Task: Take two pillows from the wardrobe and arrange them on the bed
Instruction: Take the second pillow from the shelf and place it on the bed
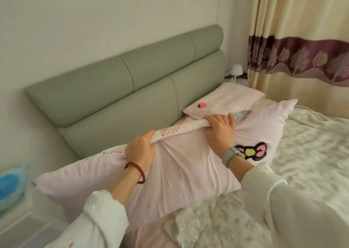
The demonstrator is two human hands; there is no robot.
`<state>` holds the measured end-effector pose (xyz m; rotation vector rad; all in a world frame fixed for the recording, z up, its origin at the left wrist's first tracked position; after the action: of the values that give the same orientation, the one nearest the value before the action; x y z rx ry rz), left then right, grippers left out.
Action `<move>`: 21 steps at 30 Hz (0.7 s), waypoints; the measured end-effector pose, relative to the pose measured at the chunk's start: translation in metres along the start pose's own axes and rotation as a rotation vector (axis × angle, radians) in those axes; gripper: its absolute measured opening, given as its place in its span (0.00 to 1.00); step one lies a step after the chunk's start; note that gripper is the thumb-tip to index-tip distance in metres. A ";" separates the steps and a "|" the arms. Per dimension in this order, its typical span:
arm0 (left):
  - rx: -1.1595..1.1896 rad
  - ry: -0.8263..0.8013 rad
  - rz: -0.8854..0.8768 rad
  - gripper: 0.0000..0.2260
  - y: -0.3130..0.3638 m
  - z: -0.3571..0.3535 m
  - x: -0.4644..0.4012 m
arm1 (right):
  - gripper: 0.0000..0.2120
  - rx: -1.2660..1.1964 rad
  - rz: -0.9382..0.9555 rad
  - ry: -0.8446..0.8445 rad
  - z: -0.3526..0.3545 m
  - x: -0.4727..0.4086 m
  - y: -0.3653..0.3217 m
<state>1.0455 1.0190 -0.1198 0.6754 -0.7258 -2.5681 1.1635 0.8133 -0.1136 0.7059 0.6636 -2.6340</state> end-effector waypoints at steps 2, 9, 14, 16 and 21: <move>0.114 -0.053 0.077 0.14 -0.031 -0.022 -0.030 | 0.17 0.052 -0.013 -0.016 -0.027 -0.017 -0.007; 0.276 -0.317 0.287 0.11 -0.176 -0.119 -0.132 | 0.19 0.100 -0.087 -0.241 -0.179 -0.073 -0.044; 0.067 -0.577 0.267 0.25 -0.261 -0.195 -0.159 | 0.23 0.140 -0.298 -0.606 -0.299 -0.005 -0.018; 0.022 -0.660 0.309 0.27 -0.289 -0.221 -0.148 | 0.24 0.130 -0.410 -0.712 -0.333 0.033 -0.006; -0.139 -0.802 0.355 0.39 -0.332 -0.270 -0.106 | 0.30 0.034 -0.784 -0.754 -0.376 0.102 0.014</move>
<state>1.2011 1.2299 -0.4747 -0.5317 -0.7854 -2.4652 1.2292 0.9750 -0.4624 -0.6959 0.7409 -3.2315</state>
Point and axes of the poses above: each hand's wrist, its own x-axis away from the middle knuckle, its own z-axis out of the back of the hand, y = z × x, the point moved 6 cm from there along -x, towards the middle knuckle, and after that the axes turned 11 degrees about x, right-handed, at the moved point
